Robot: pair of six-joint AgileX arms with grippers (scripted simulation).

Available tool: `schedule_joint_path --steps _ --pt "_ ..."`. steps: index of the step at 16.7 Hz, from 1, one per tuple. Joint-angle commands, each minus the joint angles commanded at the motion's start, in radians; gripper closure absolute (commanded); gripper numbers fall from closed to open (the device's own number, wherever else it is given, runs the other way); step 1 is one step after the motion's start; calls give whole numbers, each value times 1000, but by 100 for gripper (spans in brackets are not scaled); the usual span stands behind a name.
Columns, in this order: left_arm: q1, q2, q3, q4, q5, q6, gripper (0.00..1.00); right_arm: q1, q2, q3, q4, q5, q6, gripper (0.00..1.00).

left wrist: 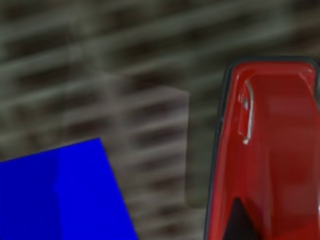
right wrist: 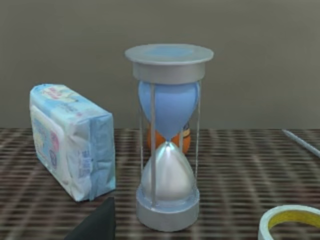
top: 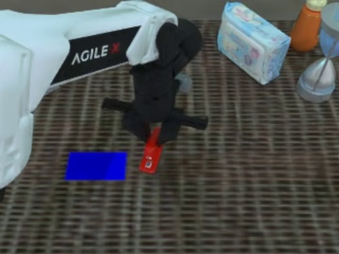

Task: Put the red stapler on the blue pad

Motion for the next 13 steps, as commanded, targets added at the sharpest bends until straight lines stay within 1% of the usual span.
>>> schedule_joint_path --steps 3,5,10,13 --pt "5 -30 97 -137 0 0 100 0 0 0 0 0 0 0" --pt "8 -46 134 -178 0 0 100 0 0 0 0 0 0 0" --pt "3 -46 136 -180 0 1 100 0 0 0 0 0 0 0" --pt "14 -51 129 -180 2 -63 100 0 0 0 0 0 0 0"
